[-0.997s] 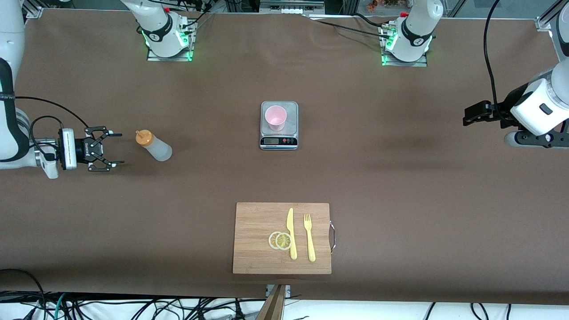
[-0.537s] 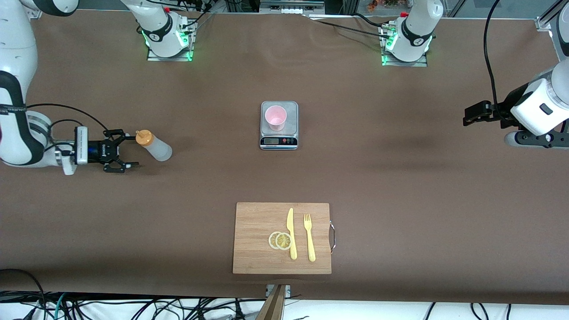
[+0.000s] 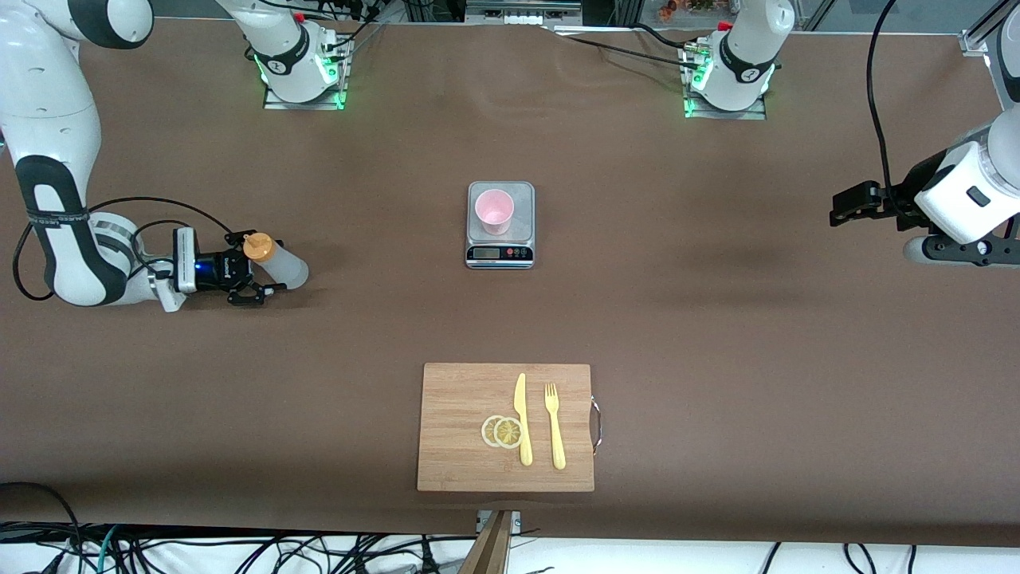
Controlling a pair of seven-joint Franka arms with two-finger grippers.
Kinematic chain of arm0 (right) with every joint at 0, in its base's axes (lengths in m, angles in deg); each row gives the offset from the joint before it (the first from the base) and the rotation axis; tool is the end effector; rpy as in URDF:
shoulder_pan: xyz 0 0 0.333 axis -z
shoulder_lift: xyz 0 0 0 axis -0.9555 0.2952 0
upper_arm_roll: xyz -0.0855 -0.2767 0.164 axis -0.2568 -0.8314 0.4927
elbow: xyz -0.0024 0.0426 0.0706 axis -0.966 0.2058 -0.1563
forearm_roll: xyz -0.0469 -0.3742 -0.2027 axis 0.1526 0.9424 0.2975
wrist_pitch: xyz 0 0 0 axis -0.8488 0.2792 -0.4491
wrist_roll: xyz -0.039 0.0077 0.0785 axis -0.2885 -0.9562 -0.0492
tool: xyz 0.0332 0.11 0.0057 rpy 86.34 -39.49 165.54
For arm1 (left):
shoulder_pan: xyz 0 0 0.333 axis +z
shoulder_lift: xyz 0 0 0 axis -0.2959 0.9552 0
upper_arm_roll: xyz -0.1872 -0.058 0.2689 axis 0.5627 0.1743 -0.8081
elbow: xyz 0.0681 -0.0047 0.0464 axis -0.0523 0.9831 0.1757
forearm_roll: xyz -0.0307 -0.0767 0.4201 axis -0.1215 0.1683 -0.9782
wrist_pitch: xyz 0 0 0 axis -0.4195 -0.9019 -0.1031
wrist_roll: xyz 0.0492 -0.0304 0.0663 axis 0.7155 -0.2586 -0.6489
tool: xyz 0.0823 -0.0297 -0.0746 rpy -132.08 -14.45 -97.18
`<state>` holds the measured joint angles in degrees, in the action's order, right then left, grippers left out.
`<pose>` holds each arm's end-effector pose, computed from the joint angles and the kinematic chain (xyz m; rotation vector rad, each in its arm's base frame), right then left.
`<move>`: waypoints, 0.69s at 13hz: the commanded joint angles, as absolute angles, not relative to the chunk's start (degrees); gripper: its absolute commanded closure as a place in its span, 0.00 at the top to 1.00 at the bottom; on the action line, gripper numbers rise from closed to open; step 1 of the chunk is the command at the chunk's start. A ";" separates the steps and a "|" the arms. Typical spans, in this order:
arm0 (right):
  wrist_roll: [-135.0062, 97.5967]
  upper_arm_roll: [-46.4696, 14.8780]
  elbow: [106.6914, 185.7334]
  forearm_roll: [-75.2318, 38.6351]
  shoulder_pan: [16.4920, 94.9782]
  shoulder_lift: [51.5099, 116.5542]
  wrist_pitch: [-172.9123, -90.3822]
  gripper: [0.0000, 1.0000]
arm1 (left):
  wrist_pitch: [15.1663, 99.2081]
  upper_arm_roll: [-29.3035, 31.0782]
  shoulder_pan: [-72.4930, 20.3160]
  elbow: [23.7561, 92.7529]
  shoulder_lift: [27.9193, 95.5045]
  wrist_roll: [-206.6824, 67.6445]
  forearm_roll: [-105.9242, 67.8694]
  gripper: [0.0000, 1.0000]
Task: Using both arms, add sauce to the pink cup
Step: 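Reach the right gripper to the white sauce bottle and grasp it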
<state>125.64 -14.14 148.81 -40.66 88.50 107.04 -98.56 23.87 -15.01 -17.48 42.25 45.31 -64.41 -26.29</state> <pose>0.5767 -0.0886 0.0906 -1.2231 -1.4050 -0.9102 0.6262 -0.0302 0.5830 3.1001 -0.0357 -0.2501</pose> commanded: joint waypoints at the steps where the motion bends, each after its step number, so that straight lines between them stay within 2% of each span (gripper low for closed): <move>1: 126.21 -14.04 149.32 -41.66 88.83 106.80 -96.89 0.22 | 22.99 -15.07 -17.74 40.28 46.20 -63.16 -27.05 1.00; 2: 126.03 -14.04 149.23 -41.40 88.83 106.80 -96.45 0.11 | 22.99 -15.07 -17.74 40.28 46.20 -63.16 -27.05 1.00; 3: 125.94 -14.04 149.14 -41.22 88.83 106.89 -96.01 0.08 | 22.99 -15.07 -17.74 40.28 46.20 -63.16 -27.05 1.00; 9: 120.16 -13.86 148.36 -40.87 85.42 106.36 -94.86 0.07 | 22.91 -15.15 -17.65 40.28 46.28 -63.07 -26.88 1.00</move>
<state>123.97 -14.08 148.68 -40.66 87.59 107.39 -95.74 23.87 -15.02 -17.48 42.25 45.32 -64.40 -26.29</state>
